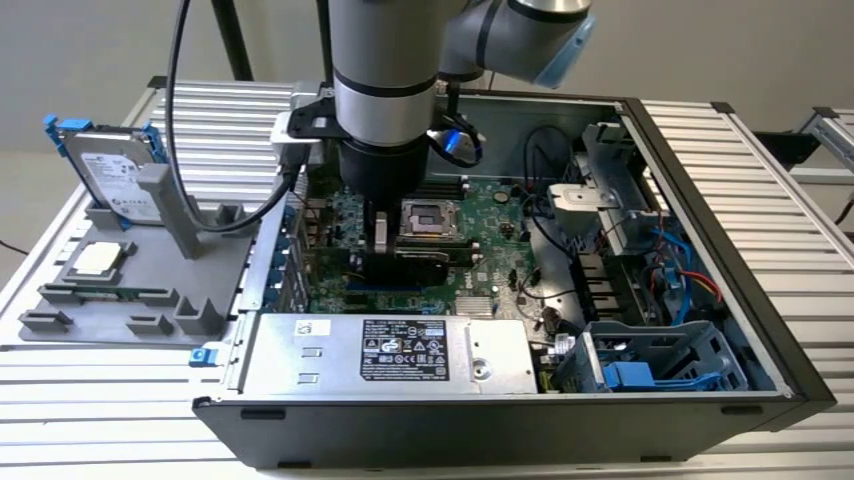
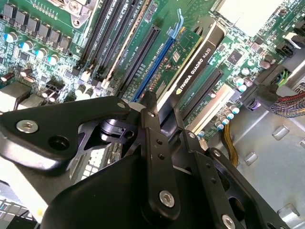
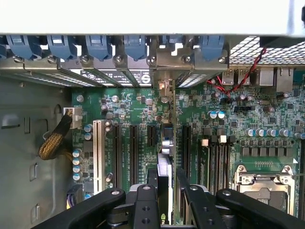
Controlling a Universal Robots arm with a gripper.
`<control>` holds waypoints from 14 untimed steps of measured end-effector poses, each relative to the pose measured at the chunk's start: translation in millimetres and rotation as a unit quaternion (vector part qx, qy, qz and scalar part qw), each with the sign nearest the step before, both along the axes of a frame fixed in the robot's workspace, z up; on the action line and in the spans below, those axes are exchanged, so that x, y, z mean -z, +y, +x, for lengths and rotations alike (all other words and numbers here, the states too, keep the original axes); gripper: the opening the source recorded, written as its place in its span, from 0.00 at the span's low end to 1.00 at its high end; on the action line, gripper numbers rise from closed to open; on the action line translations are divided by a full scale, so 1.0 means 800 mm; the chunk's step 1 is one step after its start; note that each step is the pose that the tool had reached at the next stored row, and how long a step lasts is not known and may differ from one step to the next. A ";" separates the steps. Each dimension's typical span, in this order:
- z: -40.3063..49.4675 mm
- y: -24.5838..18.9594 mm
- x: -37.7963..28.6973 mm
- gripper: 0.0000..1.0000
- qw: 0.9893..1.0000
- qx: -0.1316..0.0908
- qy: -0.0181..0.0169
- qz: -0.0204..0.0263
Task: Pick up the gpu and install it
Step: 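Insert the gpu into the slot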
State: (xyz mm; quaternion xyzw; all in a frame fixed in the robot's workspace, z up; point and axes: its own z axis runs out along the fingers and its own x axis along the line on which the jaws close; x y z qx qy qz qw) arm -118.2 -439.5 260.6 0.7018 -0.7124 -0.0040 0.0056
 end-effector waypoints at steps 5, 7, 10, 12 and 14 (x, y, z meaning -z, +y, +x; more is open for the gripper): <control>0.000 0.0004 -0.0001 0.00 1.000 0.000 0.000 0.000; 0.000 0.0005 0.0000 0.00 1.000 0.000 0.000 0.000; 0.000 0.0015 0.0006 0.00 1.000 0.000 0.000 0.000; 0.000 0.0015 0.0014 0.00 1.000 0.000 0.000 0.000; 0.000 0.0016 0.0028 0.00 1.000 0.000 0.000 0.000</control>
